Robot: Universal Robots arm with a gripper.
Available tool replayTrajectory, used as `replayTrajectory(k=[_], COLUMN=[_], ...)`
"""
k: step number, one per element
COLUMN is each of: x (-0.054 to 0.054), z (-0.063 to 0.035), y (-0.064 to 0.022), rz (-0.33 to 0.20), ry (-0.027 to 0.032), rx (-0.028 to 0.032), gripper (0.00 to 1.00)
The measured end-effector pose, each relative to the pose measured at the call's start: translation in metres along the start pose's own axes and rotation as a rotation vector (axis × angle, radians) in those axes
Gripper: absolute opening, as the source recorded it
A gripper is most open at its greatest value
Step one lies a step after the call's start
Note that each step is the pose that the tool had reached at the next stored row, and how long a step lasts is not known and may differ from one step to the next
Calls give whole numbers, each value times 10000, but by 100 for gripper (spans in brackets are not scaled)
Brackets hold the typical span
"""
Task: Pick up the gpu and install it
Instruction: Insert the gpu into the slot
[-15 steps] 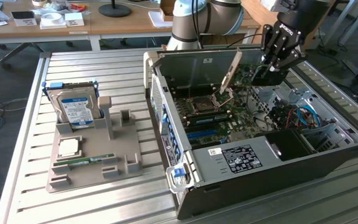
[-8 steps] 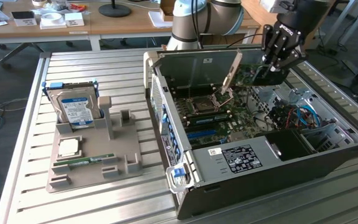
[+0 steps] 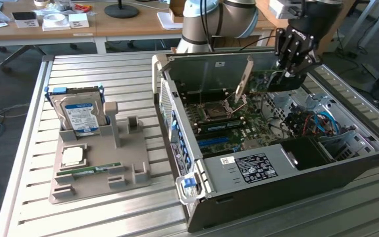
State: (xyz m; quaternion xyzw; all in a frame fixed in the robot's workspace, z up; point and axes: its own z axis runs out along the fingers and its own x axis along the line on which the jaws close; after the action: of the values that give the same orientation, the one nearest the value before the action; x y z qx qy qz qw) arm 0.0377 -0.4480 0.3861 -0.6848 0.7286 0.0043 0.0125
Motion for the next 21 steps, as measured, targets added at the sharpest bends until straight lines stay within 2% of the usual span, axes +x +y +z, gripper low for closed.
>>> replayTrajectory(k=[3,10,21], x=[4,5,23], z=[15,17,24], y=[51,79,394], rz=[2,0,-1], ry=[0,-2,-3], rx=[6,9,45], gripper=[27,27,27])
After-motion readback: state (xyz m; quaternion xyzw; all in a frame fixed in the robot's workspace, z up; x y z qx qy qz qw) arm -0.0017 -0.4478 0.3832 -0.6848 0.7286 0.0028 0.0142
